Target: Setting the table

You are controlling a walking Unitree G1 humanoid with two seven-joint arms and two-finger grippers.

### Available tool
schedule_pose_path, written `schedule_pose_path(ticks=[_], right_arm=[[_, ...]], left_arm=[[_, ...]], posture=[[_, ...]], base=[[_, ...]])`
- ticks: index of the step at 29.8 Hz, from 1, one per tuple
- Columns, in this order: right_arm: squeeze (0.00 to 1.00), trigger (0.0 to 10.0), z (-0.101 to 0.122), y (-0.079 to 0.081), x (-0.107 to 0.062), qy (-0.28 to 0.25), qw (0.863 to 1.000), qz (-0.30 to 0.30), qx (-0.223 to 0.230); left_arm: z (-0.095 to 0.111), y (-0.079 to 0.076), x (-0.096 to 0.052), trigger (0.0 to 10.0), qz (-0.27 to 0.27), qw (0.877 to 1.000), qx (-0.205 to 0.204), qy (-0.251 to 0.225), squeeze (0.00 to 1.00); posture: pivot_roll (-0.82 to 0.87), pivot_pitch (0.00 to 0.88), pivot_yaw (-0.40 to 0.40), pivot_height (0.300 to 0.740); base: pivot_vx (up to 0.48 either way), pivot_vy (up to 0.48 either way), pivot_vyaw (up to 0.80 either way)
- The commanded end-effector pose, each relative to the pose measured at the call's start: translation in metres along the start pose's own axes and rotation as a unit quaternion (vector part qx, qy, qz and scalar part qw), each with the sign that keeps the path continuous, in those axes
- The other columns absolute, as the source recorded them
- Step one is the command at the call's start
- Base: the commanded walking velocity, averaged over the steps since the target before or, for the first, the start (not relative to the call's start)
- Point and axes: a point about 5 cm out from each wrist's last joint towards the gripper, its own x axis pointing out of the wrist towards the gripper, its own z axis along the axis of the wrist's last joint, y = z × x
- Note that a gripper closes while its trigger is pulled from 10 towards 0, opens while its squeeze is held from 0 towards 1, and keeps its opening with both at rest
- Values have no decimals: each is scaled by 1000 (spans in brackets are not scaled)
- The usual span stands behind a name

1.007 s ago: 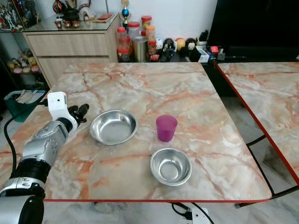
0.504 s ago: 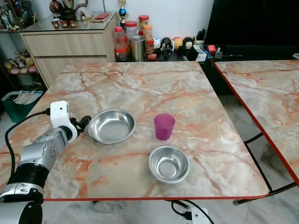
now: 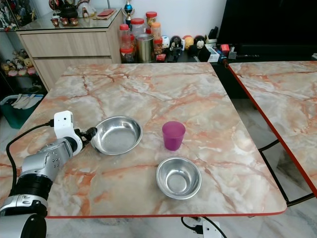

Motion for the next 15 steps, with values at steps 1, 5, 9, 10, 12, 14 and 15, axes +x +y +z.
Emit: schedule_pose_path(ticks=[1, 5, 9, 10, 12, 14, 15], right_arm=[[0, 10000, -1, 1, 0, 4, 1000, 1, 3], [0, 10000, -2, 1, 0, 5, 1000, 2, 2], [0, 10000, -3, 1, 0, 7, 1000, 3, 1], [0, 10000, -3, 2, 0, 7, 1000, 4, 0], [0, 10000, -3, 2, 0, 7, 1000, 4, 0], [0, 10000, -3, 2, 0, 7, 1000, 4, 0], [0, 10000, -3, 2, 0, 7, 1000, 4, 0]], left_arm=[[-6, 0, 1, 10000, 2, 1000, -13, 17, 0], [-7, 0, 1, 10000, 4, 1000, -12, 21, 0], [-11, -1, 1, 10000, 6, 1000, -12, 28, 0], [-12, -2, 1, 10000, 6, 999, -12, 30, 0], [-13, -2, 1, 10000, 6, 999, -13, 31, 0], [-14, -1, 1, 10000, 5, 999, -14, 36, 0], [-15, -1, 0, 10000, 6, 999, -14, 37, 0]], posture=[[14, 0, 23, 740], [14, 0, 23, 740], [16, 0, 23, 740], [15, 0, 23, 740], [15, 0, 23, 740], [15, 0, 23, 740], [15, 0, 23, 740]], base=[[0, 0, 0], [0, 0, 0], [0, 0, 0], [0, 0, 0], [0, 0, 0], [0, 0, 0], [0, 0, 0]])
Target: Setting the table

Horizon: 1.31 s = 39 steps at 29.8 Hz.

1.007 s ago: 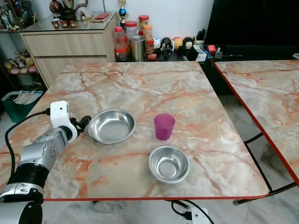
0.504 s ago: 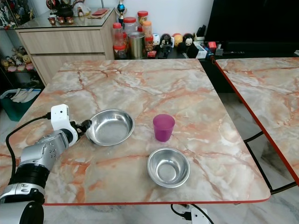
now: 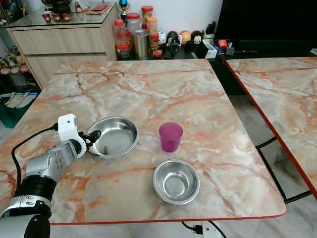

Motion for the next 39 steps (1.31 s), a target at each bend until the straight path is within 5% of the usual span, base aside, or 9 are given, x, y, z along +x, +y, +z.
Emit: schedule_pose_path(ticks=[1, 2, 3, 4, 5, 39], right_arm=[[0, 10000, -3, 1, 0, 5, 1000, 2, 1], [0, 10000, -3, 1, 0, 5, 1000, 2, 1], [0, 10000, -2, 1, 0, 5, 1000, 2, 1], [0, 10000, -2, 1, 0, 5, 1000, 2, 1], [0, 10000, -2, 1, 0, 5, 1000, 2, 1], [0, 10000, 4, -3, 1, 0, 1000, -4, 0]], left_arm=[[-7, 6, -1, 10000, 9, 1000, -1, 19, 0], [-7, 6, -1, 10000, 9, 1000, -1, 19, 0], [-7, 7, -1, 8000, 11, 1000, 0, 20, 0], [-7, 7, -1, 8000, 11, 1000, 0, 20, 0], [-8, 7, -1, 0, 11, 1000, 0, 21, 0], [-13, 7, -1, 0, 12, 1000, 6, 28, 0]], posture=[[15, 0, 23, 740], [15, 0, 23, 740], [15, 0, 23, 740], [15, 0, 23, 740], [17, 0, 22, 740], [16, 0, 14, 740]], base=[[0, 0, 0], [0, 0, 0], [0, 0, 0], [0, 0, 0], [0, 0, 0], [0, 0, 0]])
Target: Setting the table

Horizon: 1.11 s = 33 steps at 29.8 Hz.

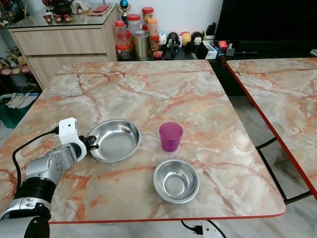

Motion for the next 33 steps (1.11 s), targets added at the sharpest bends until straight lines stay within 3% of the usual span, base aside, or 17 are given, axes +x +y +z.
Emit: schedule_pose_path(ticks=[1, 7, 10, 11, 12, 20, 22, 33], right_arm=[[0, 10000, 2, -2, 1, 0, 1000, -3, 3], [0, 10000, 2, -4, 1, 0, 1000, -5, 4], [0, 10000, 1, -4, 0, 1, 1000, -7, 7], [0, 10000, 1, -4, 0, 2, 1000, -7, 8], [0, 10000, 1, -4, 0, 1, 1000, -7, 7], [0, 10000, 3, -6, 1, -1, 1000, -9, 12], [0, 10000, 4, -6, 1, -1, 1000, -10, 13], [0, 10000, 4, -8, 1, 0, 1000, -10, 11]], left_arm=[[-5, 5, 0, 0, 15, 1000, 8, 11, 0], [-5, 9, -1, 0, 23, 1000, -6, -3, 0], [4, 12, -3, 0, 6, 997, -50, -63, 0], [7, 14, -4, 2039, 6, 994, -62, -85, 0], [12, 19, -5, 10000, 4, 988, -97, -121, 0], [15, 30, -12, 10000, 2, 963, -177, -204, 0], [13, 34, -16, 10000, 3, 952, -200, -234, 0], [20, 45, -28, 10000, 20, 915, -236, -327, 0]], posture=[[16, 0, 14, 740], [16, 0, 11, 740], [17, 0, 10, 740], [18, 0, 10, 740], [22, 0, 7, 740], [14, 0, 0, 740], [14, 0, 0, 740], [14, 0, -13, 740]], base=[[0, 0, 0], [0, 0, 0], [0, 0, 0], [0, 0, 0], [0, 0, 0], [0, 0, 0], [0, 0, 0], [0, 0, 0]])
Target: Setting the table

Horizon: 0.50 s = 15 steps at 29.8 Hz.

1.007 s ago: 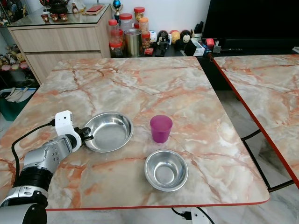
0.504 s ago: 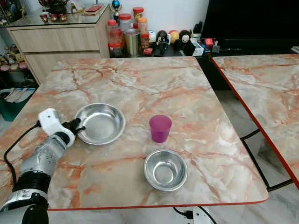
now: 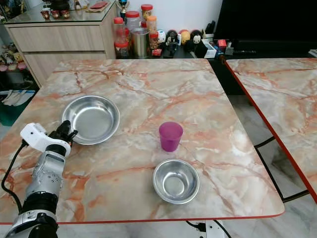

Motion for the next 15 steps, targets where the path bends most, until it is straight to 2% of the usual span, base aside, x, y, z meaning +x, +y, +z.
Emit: schedule_pose_path(ticks=[1, 3, 7, 9, 15], right_arm=[[0, 10000, 0, -1, 0, 2, 1000, -1, 2], [0, 10000, 0, -2, 0, 2, 1000, -1, 3], [0, 10000, 0, -2, 0, 2, 1000, 0, 1], [0, 10000, 0, -2, 0, 2, 1000, 1, 1], [0, 10000, 2, -3, 1, 0, 1000, 2, -1]], left_arm=[[13, 1, 1, 10000, -2, 999, -11, -39, 0], [20, 0, 1, 10000, -3, 998, -20, -60, 0], [23, -3, 2, 10000, -6, 998, -12, -69, 0], [31, -11, 3, 10000, -20, 996, -18, -91, 0], [41, -22, 5, 10000, -37, 992, -24, -118, 0]], posture=[[14, 0, -13, 740], [11, 0, -17, 740], [11, 0, -17, 740], [8, 0, -23, 740], [13, 0, -30, 740]], base=[[0, -326, 0], [0, -356, 0], [0, -351, 0], [0, -351, 0], [0, -350, 0]])
